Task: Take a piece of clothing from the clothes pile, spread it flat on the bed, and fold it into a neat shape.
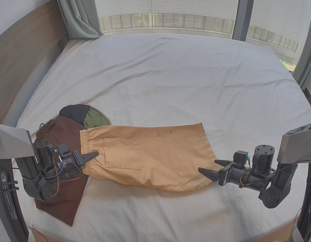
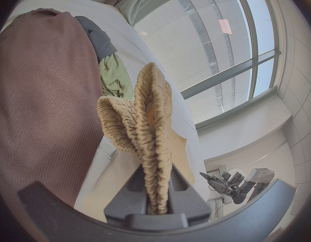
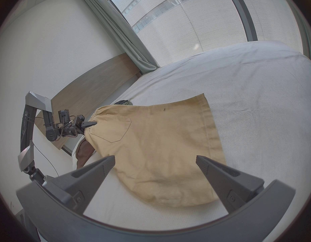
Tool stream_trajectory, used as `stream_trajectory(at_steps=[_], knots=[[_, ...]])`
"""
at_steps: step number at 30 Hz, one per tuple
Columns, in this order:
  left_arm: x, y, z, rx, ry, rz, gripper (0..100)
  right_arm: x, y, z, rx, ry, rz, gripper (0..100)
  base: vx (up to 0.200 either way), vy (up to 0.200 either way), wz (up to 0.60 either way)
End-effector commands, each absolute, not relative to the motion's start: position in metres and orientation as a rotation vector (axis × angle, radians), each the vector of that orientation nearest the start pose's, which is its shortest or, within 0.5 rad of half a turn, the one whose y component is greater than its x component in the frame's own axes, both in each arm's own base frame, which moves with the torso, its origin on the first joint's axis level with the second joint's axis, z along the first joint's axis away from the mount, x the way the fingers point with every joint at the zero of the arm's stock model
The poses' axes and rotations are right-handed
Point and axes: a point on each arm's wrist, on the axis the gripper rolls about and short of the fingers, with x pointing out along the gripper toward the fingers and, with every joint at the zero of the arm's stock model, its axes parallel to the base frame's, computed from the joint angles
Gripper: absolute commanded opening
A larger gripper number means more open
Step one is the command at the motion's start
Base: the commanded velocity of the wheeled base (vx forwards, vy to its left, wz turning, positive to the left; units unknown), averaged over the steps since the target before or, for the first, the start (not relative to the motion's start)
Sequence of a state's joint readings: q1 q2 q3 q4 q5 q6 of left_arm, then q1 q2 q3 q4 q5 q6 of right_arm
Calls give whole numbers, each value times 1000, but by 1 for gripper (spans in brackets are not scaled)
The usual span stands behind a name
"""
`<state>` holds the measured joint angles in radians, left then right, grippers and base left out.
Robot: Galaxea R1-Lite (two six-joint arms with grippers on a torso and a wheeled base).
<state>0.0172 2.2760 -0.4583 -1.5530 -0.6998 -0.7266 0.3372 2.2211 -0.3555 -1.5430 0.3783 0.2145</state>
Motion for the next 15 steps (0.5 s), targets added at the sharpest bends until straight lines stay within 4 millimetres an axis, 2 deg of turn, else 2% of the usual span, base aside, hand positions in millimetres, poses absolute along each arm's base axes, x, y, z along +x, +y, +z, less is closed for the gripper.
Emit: stream_trajectory(at_steps=[1, 9, 15], knots=[[316, -5, 18, -790, 485, -562, 0, 279, 107, 18, 210, 404, 674, 100, 0, 0, 0], [317, -9, 21, -781, 479, -578, 0, 279, 108, 19, 210, 401, 675, 100, 0, 0, 0], [318, -29, 27, -763, 471, -610, 0, 278, 108, 20, 208, 398, 679, 100, 0, 0, 0]])
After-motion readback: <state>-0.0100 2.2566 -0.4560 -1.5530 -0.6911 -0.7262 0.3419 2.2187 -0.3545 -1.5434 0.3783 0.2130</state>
